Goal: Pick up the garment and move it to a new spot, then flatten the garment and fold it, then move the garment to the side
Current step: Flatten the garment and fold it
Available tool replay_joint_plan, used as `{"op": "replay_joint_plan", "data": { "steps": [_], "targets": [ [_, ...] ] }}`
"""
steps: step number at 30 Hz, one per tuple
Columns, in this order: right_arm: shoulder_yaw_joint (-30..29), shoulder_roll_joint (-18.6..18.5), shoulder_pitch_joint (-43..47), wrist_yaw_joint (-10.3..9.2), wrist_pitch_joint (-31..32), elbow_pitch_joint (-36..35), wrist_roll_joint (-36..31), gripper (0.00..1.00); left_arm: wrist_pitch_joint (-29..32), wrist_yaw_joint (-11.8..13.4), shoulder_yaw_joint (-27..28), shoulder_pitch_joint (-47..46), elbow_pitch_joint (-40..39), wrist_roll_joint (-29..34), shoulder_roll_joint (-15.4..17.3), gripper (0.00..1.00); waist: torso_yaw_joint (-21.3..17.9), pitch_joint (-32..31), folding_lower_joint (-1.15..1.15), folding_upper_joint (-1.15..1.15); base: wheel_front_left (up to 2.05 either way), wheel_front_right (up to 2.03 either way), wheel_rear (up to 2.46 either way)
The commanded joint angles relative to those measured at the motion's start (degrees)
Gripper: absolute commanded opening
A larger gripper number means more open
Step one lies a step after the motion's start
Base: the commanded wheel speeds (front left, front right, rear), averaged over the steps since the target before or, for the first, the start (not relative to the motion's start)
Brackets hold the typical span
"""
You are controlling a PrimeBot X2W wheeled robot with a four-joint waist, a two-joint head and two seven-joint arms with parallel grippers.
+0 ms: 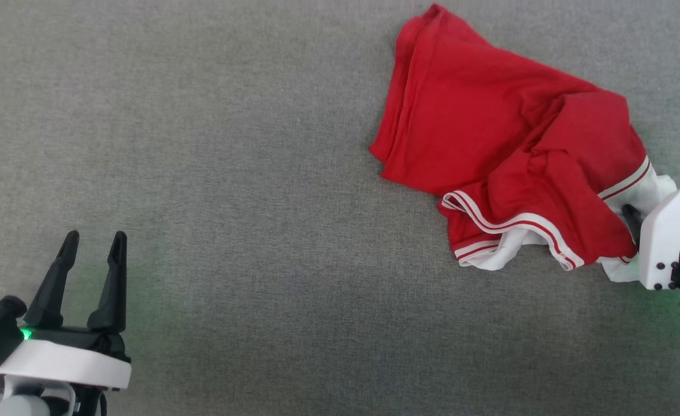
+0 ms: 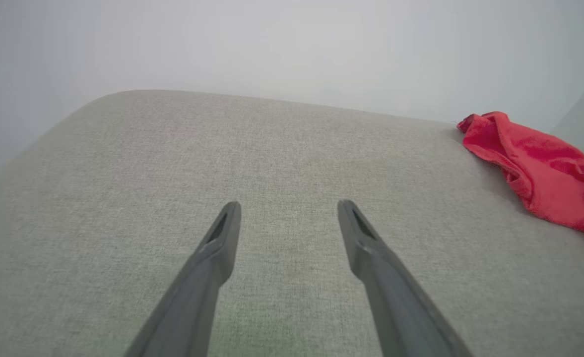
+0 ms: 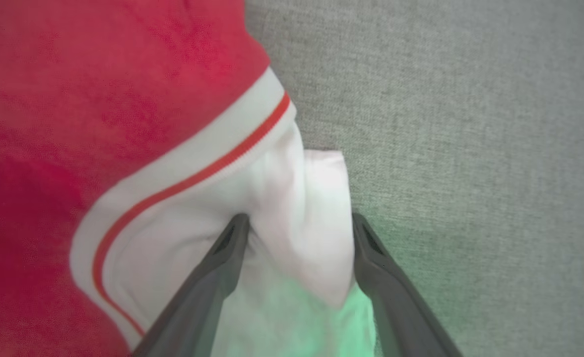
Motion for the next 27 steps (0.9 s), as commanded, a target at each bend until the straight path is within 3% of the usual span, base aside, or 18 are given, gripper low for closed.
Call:
{"op": "replay_joint_plan", "data": {
  "steps": [1, 5, 6, 7, 8, 20, 27],
  "targets": [
    [0.68, 1.7, 0.95, 0.0, 2.02, 0.68, -0.39, 1.0, -0.27, 0.12, -0.38, -1.4, -0.11, -0.91, 0.4, 1.0, 0.17, 1.59, 0.0, 0.0, 0.0, 0.0, 0.0],
    [1.71, 3.48, 1.3, 0.08, 3.67, -0.49, -1.36, 0.99, -0.27, 0.12, -0.94, -2.18, -0.08, -1.17, 1.0, 1.0, 0.21, 2.72, 0.0, 0.0, 0.0, 0.0, 0.0],
    [1.73, 3.7, 1.27, 0.16, 3.67, -0.84, -1.75, 0.48, -0.27, 0.12, -0.9, -2.26, -0.05, -1.18, 1.18, 1.0, 0.01, 2.88, 0.0, 0.0, 0.0, 0.0, 0.0],
    [1.26, 3.69, 1.28, 0.16, 3.51, -1.17, -2.1, 0.16, -0.27, 0.12, -0.96, -2.31, -0.08, -1.26, 1.24, 1.0, -0.16, 2.97, 0.0, 0.0, 0.0, 0.0, 0.0],
    [0.48, 3.59, 1.31, 0.14, 3.23, -1.65, -2.6, 0.0, -0.27, 0.12, -1.07, -2.38, -0.12, -1.28, 1.34, 1.0, -0.36, 3.0, 0.0, 0.0, 0.0, 0.0, 0.0],
    [-16.49, 1.98, 0.68, -0.06, -3.58, -11.03, -8.06, 0.0, -0.27, 0.12, -2.48, -3.18, -1.47, -1.35, 2.82, 1.0, -3.79, 3.2, 0.0, 0.0, 0.0, 0.0, 0.0],
    [-27.69, 2.33, -0.48, -0.06, -6.19, -11.73, -11.73, 0.0, -0.27, 0.12, -3.02, -3.06, -1.6, -1.39, 3.46, 1.0, -4.89, 3.57, 0.0, 0.0, 0.0, 0.0, 0.0]
  ]
}}
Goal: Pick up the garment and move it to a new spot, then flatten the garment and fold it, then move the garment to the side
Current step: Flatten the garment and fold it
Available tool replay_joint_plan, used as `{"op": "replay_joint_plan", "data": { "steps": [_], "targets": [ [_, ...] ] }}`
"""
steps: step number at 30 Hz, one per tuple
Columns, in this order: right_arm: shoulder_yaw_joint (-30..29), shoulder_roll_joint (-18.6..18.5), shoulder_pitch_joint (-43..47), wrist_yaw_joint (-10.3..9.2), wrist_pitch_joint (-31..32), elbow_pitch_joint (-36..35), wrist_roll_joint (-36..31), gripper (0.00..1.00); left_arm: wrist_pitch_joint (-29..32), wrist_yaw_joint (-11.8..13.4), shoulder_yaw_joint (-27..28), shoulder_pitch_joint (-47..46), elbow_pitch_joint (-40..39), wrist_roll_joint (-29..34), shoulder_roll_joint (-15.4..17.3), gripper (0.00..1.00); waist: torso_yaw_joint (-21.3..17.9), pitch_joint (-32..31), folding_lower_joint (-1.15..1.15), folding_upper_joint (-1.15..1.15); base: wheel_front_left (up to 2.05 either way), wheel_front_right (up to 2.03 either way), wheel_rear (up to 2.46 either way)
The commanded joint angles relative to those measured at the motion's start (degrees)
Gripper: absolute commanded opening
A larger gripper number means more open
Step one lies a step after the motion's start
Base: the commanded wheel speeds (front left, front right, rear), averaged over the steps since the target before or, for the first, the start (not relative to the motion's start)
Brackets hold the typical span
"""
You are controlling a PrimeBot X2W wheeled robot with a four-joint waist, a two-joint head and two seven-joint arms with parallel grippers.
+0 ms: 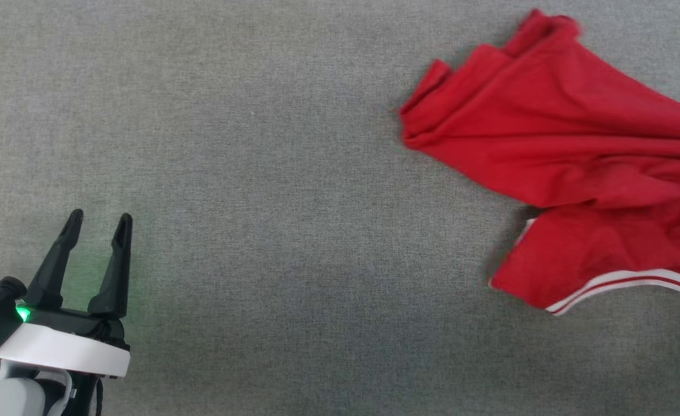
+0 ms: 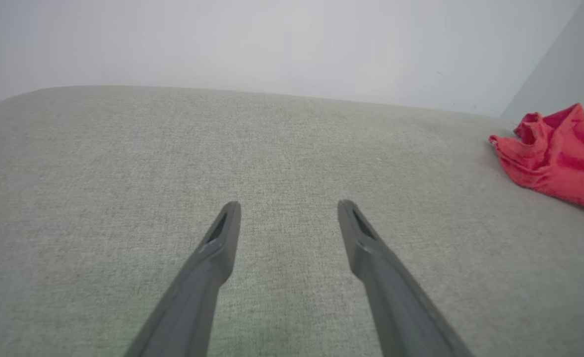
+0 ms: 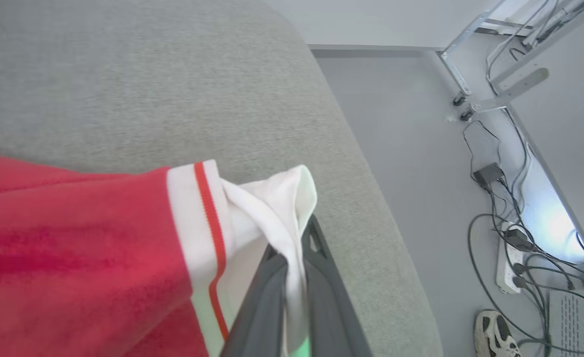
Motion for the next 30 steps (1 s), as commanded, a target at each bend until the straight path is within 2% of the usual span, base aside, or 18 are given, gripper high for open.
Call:
{"op": "replay_joint_plan", "data": {
  "steps": [1, 10, 11, 12, 13, 18, 21, 24, 30],
  "targets": [
    [-0.73, 0.31, -0.19, -0.14, -0.48, 0.49, -0.89, 0.0, -0.27, 0.12, -0.06, -0.44, -0.06, 0.01, 0.19, 1.0, 0.04, 0.01, 0.0, 0.0, 0.0, 0.0, 0.0],
    [-6.64, 4.32, -0.37, -0.14, -7.41, 2.82, -9.71, 0.0, -0.27, 0.12, -0.47, -0.92, 0.49, -0.2, 1.21, 1.0, 0.08, -0.15, 0.0, 0.0, 0.0, 0.0, 0.0],
    [-7.06, 5.35, -0.98, -0.14, -8.43, 3.2, -9.33, 0.21, -0.27, 0.12, -0.65, -0.92, 0.51, -0.16, 1.29, 1.0, -0.03, -0.27, 0.0, 0.0, 0.0, 0.0, 0.0],
    [-7.21, 5.7, -1.24, -0.14, -9.39, 3.62, -9.43, 0.48, -0.27, 0.12, -0.96, -0.96, 0.47, -0.19, 1.38, 1.0, -0.19, -0.42, 0.0, 0.0, 0.0, 0.0, 0.0],
    [-7.07, 5.87, -1.2, -0.14, -10.46, 4.11, -9.74, 1.0, -0.27, 0.12, -1.41, -1.12, 0.27, -0.34, 1.52, 1.0, -0.39, -0.6, 0.0, 0.0, 0.0, 0.0, 0.0],
    [-5.81, 7.45, -1.23, -0.14, -18.15, 3.65, -10.28, 1.0, -0.27, 0.12, -4.45, -2.72, -1.94, -0.93, 4.33, 1.0, -1.87, -1.82, 0.0, 0.0, 0.0, 0.0, 0.0],
    [-3.45, 8.83, -0.42, -0.14, -23.45, 2.18, -8.38, 1.0, -0.27, 0.12, -7.23, -4.57, -3.98, -1.65, 7.53, 1.0, -3.34, -2.63, 0.0, 0.0, 0.0, 0.0, 0.0],
    [0.49, 10.0, 0.5, -0.14, -28.23, 0.75, -5.41, 1.0, -0.27, 0.12, -11.31, -7.15, -6.43, -2.85, 12.3, 1.0, -5.31, -3.26, 0.0, 0.0, 0.0, 0.0, 0.0],
    [10.06, 10.57, 2.92, -0.13, -35.54, -0.96, 2.05, 1.0, -0.27, 0.12, -25.08, -15.75, -11.5, -7.17, 24.08, 1.0, -9.93, -4.02, 0.0, 0.0, 0.0, 0.0, 0.0]
  ]
}}
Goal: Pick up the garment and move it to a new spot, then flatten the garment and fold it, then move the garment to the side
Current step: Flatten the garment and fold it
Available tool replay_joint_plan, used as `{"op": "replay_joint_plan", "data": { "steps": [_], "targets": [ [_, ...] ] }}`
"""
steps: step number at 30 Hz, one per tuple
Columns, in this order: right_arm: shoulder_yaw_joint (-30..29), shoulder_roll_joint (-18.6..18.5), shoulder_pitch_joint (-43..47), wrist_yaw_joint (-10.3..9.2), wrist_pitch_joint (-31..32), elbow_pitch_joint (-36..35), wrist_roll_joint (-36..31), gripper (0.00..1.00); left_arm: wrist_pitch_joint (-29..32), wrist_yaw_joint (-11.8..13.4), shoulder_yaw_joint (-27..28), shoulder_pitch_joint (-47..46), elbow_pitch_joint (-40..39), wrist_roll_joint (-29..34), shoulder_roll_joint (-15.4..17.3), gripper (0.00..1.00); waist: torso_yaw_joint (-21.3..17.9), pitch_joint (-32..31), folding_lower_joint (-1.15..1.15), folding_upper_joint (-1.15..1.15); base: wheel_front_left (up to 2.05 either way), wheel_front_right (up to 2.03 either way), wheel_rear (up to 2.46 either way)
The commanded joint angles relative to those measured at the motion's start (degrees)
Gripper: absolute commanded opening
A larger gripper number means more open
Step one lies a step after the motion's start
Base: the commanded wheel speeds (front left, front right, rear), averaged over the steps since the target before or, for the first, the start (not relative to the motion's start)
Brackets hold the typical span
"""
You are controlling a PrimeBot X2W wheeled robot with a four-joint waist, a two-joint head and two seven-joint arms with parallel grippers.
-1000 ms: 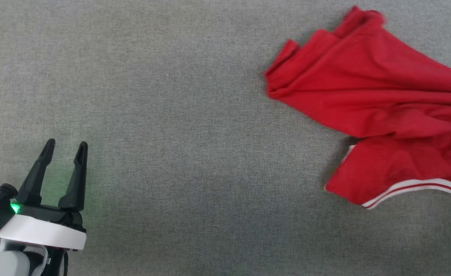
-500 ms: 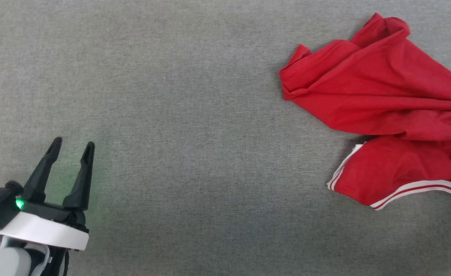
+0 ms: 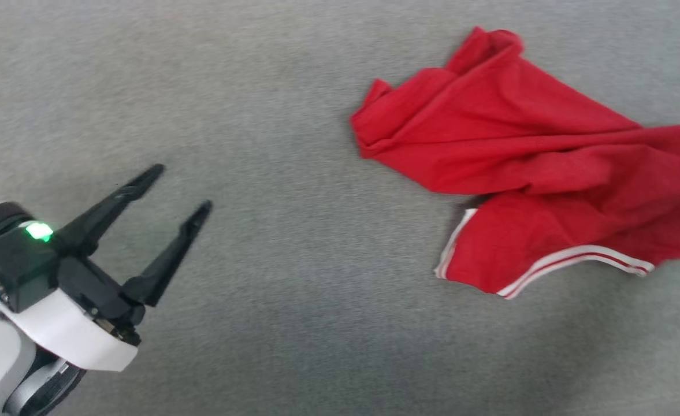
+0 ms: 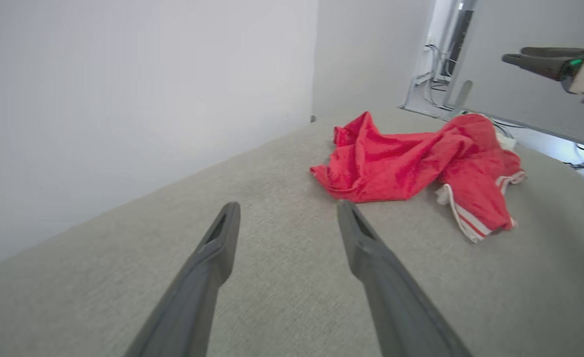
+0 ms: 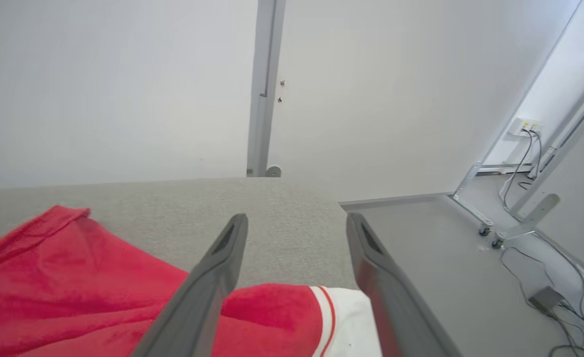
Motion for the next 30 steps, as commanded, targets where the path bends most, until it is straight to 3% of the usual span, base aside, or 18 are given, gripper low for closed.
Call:
{"op": "replay_joint_plan", "data": {
  "steps": [1, 3, 6, 9, 11, 20, 30],
  "targets": [
    [1.73, 0.03, 0.89, -0.12, -1.57, -0.17, 1.93, 1.0, -0.27, 0.12, -3.51, -2.69, -1.01, -2.71, 1.94, 1.0, -2.54, -0.48, 0.0, 0.0, 0.0, 0.0, 0.0],
    [4.3, 0.05, 2.03, -0.13, -3.62, 0.1, 3.69, 1.0, 2.03, 0.12, -10.4, -6.64, -2.65, -7.49, 5.16, 1.0, -4.33, -0.47, 0.0, 0.0, 0.0, 0.0, 0.0],
    [6.19, 0.04, 3.21, -0.13, -5.55, 0.2, 4.57, 1.0, 6.84, 0.12, -16.88, -11.82, -4.99, -13.01, 6.86, 1.0, -6.04, -0.17, 0.0, 0.0, 0.0, 0.0, 0.0],
    [7.23, 0.05, 5.12, -0.12, -8.53, 0.56, 7.49, 1.0, 14.62, 0.12, -23.71, -19.52, -5.49, -19.69, 6.97, 1.0, -8.3, 0.8, 0.0, 0.0, 0.0, 0.0, 0.0],
    [8.28, 0.06, 6.72, -0.11, -11.59, 1.15, 10.06, 1.0, 21.12, 0.12, -28.27, -25.96, -3.44, -25.47, 4.61, 1.0, -10.73, 2.38, 0.0, 0.0, 0.0, 0.0, 0.0],
    [13.39, 0.09, 9.28, -0.11, -19.79, 6.65, 16.5, 1.0, 33.51, 0.12, -33.0, -37.38, 5.96, -36.95, -0.67, 1.0, -18.61, 7.24, 0.0, 0.0, 0.0, 0.0, 0.0],
    [16.58, 0.06, 9.81, -0.11, -22.58, 10.9, 19.08, 1.0, 37.3, 0.13, -34.88, -40.08, 12.2, -39.64, -4.59, 1.0, -22.47, 8.42, 0.0, 0.0, 0.0, 0.0, 0.0]
  ]
}}
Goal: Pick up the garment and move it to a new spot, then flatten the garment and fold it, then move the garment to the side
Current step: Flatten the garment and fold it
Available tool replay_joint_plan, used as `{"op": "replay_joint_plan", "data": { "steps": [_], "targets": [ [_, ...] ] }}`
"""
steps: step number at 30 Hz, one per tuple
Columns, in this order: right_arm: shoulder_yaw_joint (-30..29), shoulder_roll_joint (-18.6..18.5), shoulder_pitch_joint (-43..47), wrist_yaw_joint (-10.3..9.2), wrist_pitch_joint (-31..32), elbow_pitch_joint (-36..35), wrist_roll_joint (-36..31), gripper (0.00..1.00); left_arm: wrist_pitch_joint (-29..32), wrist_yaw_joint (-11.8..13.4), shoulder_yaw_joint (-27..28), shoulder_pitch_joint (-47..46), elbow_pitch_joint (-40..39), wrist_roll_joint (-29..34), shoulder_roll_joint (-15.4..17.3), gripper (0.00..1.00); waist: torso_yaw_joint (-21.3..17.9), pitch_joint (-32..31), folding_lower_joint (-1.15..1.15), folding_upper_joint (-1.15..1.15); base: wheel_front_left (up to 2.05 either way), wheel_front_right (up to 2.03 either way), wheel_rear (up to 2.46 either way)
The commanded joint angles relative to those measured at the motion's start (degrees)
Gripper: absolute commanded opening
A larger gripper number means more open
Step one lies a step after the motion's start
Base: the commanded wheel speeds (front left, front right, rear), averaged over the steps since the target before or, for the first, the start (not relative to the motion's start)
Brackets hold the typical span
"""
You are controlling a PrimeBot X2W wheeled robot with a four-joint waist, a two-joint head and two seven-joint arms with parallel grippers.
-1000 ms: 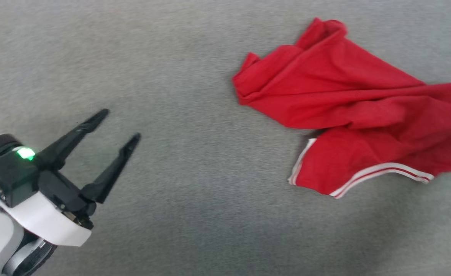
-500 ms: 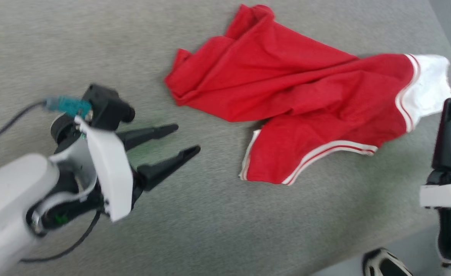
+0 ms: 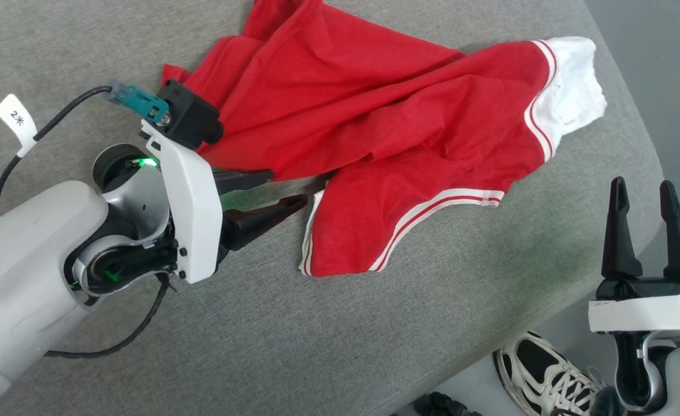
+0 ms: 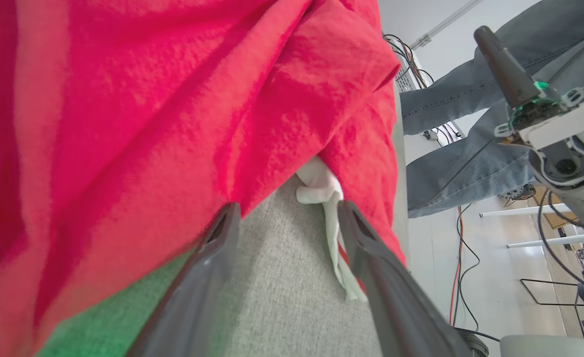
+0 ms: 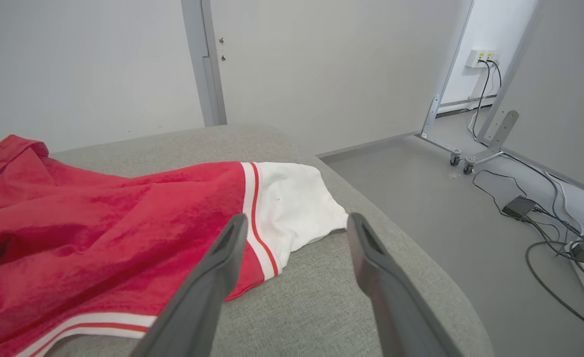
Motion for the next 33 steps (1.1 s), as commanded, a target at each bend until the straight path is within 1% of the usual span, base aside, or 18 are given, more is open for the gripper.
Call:
{"op": "replay_joint_plan", "data": {
  "steps": [1, 8, 15, 17, 19, 20, 21, 22, 24, 26, 28, 29, 33],
  "targets": [
    [0.24, 0.04, 0.42, -0.1, -0.58, 0.12, 0.43, 1.0, -0.26, 0.13, 0.13, -0.19, 0.39, -1.74, -0.68, 1.0, -0.4, 0.18, 0.0, 0.0, 0.0, 0.0, 0.0],
    [0.25, 0.03, 0.37, -0.1, -0.57, -0.27, 0.85, 1.0, 0.48, 0.13, -0.66, 0.46, -0.89, -3.28, -1.62, 1.0, -0.52, 0.0, 0.0, 0.0, 0.0, 0.0, 0.0],
    [1.12, 0.03, 0.08, -0.1, -0.59, -0.74, 1.67, 1.0, 0.11, 0.13, -1.21, 0.29, -0.71, -2.76, -3.06, 1.0, -0.64, 0.26, 0.0, 0.0, 0.0, 0.0, 0.0],
    [1.29, 0.03, 0.26, -0.1, -0.59, -0.89, 2.07, 1.0, 0.41, 0.13, -1.51, -0.05, -0.24, -2.18, -2.99, 0.87, -0.79, 0.63, 0.0, 0.0, 0.0, 0.0, 0.0],
    [1.39, 0.03, 0.38, -0.1, -0.59, -0.95, 2.16, 1.0, 0.5, 0.13, -1.61, -0.19, -0.11, -1.94, -2.81, 0.86, -0.87, 0.79, 0.0, 0.0, 0.0, 0.0, 0.0],
    [1.46, 0.03, 0.5, -0.1, -0.59, -1.02, 2.3, 1.0, 0.54, 0.13, -1.63, -0.22, 0.07, -1.96, -2.54, 0.83, -0.95, 0.91, 0.0, 0.0, 0.0, 0.0, 0.0],
    [1.45, 0.03, 0.68, -0.1, -0.59, -1.0, 2.49, 1.0, 0.49, 0.13, -1.57, -0.23, 0.17, -2.1, -2.26, 0.73, -1.03, 0.99, 0.0, 0.0, 0.0, 0.0, 0.0],
    [1.46, 0.03, 0.76, -0.1, -0.59, -0.97, 2.6, 1.0, 0.35, 0.13, -1.32, -0.07, 0.34, -2.64, -1.98, 0.67, -1.08, 1.04, 0.0, 0.0, 0.0, 0.0, 0.0],
    [1.32, 0.03, 0.74, -0.1, -0.59, -0.9, 2.79, 1.0, 0.34, 0.13, -1.14, -0.07, 0.2, -3.08, -1.48, 0.67, -1.1, 1.1, 0.0, 0.0, 0.0, 0.0, 0.0],
    [1.3, 0.03, 0.71, -0.1, -0.6, -0.81, 3.02, 1.0, 0.58, 0.13, -1.05, -0.12, 0.08, -3.66, -1.12, 0.57, -1.04, 1.17, 0.0, 0.0, 0.0, 0.0, 0.0],
    [1.57, 0.03, 0.54, -0.1, -0.6, -0.64, 3.11, 1.0, 0.35, 0.13, -0.7, -0.19, 0.05, -4.27, -0.71, 0.55, -1.01, 1.19, 0.0, 0.0, 0.0, 0.0, 0.0],
    [1.7, 0.03, 0.45, -0.1, -0.6, -0.56, 3.04, 1.0, 0.23, 0.13, -0.51, -0.18, 0.08, -4.61, -0.66, 0.5, -0.96, 1.18, 0.0, 0.0, 0.0, 0.0, 0.0],
    [1.94, 0.03, -0.05, -0.1, -0.6, -0.43, 3.14, 1.0, 0.27, 0.13, -0.44, -0.38, 0.28, -4.8, -0.91, 0.42, -0.88, 1.38, 0.0, 0.0, 0.0, 0.0, 0.0]
  ]
}}
